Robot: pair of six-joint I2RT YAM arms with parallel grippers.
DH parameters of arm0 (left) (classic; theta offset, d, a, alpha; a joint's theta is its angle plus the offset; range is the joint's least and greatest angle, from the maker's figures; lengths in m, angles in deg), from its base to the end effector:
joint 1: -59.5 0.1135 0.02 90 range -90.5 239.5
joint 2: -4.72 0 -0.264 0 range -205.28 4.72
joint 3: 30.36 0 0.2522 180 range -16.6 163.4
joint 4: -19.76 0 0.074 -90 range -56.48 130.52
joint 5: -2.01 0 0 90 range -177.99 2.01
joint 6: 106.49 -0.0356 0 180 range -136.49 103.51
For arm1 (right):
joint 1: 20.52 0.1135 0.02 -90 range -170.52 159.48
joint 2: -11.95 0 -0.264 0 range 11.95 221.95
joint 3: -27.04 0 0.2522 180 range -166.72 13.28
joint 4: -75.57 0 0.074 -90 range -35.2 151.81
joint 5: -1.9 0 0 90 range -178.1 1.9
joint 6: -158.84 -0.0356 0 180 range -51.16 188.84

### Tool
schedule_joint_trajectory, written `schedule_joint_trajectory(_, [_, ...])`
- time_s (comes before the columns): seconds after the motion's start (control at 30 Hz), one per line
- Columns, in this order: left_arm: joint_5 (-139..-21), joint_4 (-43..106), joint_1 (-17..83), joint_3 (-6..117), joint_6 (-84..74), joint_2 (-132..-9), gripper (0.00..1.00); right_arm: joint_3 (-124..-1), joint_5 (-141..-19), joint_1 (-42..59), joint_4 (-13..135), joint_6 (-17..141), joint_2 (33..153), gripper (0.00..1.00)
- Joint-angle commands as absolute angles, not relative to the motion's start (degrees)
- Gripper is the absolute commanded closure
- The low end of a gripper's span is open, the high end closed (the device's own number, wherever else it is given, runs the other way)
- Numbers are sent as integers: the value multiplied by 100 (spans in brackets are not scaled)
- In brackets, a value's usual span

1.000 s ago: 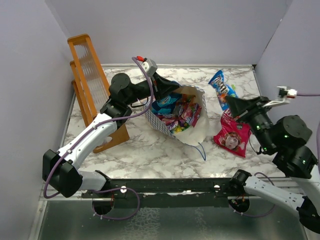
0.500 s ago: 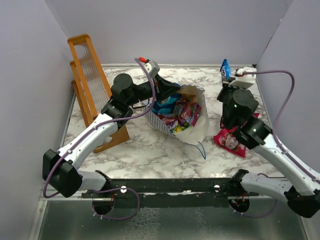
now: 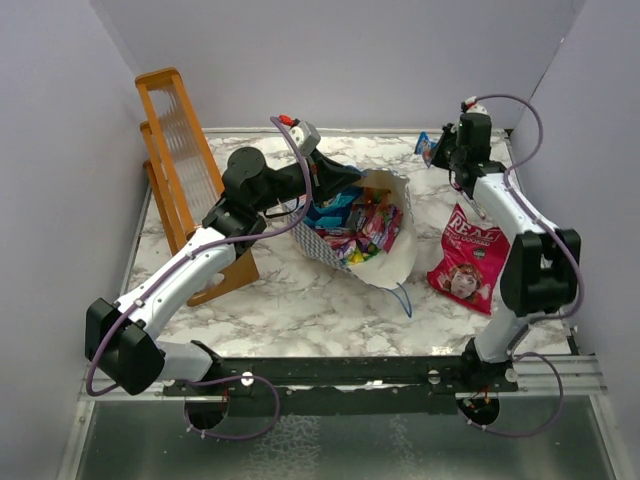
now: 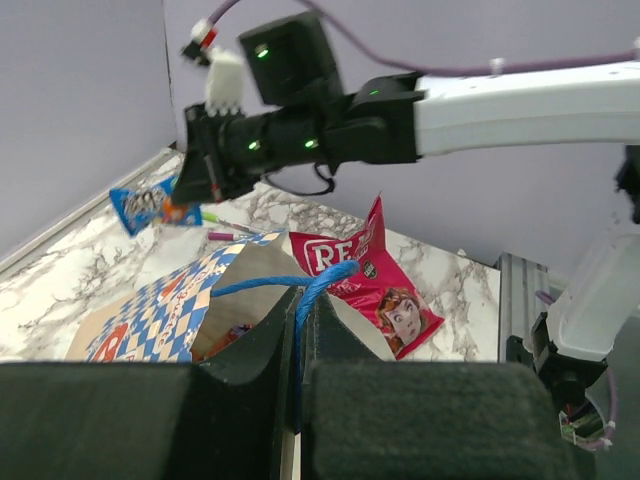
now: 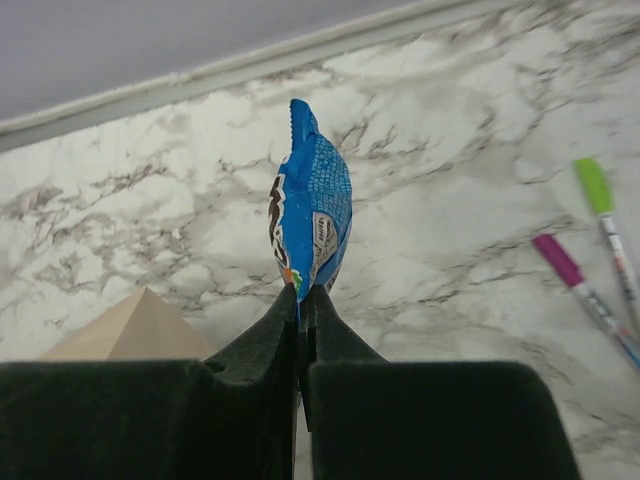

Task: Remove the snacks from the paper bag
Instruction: Place the snack at the center of the board.

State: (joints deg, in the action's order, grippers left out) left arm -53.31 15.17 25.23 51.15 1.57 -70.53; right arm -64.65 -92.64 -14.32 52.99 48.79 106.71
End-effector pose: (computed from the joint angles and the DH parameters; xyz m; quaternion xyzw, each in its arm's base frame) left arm 0.2406 -0.1884 0.4157 0.3132 0.5697 -0.4949 0.5766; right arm 0.3905 0.0396 0.3157 0.1229 0.8370 0.0882 0.5258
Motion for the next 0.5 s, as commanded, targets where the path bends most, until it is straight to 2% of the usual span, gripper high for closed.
schedule_joint_trajectory(0.0, [-5252,1303,2496,5283,232,-7010,100,-7214,-7856,-1570,5331,4366,11766,99])
schedule_joint_trajectory(0.27, [-5230,1271,2495,5273,274,-7034,100,-8248,-7944,-1805,4836,4477,13200,99])
schedule_joint_trajectory(0.47, [-5203,1253,2495,5267,312,-7072,100,-7887,-7936,-1924,4794,4497,13136,93])
